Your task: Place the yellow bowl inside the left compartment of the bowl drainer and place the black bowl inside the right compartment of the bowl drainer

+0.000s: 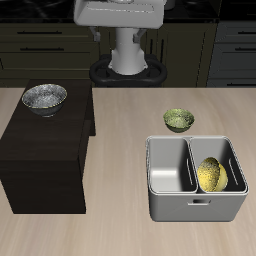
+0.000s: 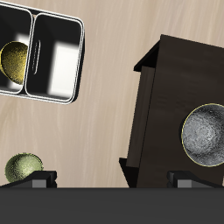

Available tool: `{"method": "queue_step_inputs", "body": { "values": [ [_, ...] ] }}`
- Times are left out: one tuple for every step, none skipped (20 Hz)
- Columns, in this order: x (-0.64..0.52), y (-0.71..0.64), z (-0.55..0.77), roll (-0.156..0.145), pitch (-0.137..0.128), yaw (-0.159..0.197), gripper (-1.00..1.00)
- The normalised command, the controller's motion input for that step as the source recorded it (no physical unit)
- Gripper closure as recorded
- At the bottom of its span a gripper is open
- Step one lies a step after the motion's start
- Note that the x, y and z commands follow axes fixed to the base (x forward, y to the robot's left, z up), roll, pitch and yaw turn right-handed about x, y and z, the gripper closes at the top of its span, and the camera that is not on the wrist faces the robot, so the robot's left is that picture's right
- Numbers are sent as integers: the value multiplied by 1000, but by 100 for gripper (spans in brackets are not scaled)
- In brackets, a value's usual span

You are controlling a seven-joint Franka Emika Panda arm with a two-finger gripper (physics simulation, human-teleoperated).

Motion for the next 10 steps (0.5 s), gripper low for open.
{"method": "queue_step_inputs", "body": {
  "values": [
    [85,-327,-133,-9,31,-19,-100],
    [9,-88,-95,-1,27,-5,-100],
    [82,-566,-127,-32,-5,15,-100],
    [26,-346,-25,-6,-7,-10,-100],
    [-19,-119,7,-13,-3,-24,-100],
    [-1,-599,52,-15,-46,-9,-100],
    [-12,-375,-2,8,-25,-30,-100],
    [-24,-100,-14,-4,8,-1,-100],
    [-11,-351,-44,-41,-1,-35,-100],
    [-8,-358,-87,10,-1,5,-100]
  ]
}}
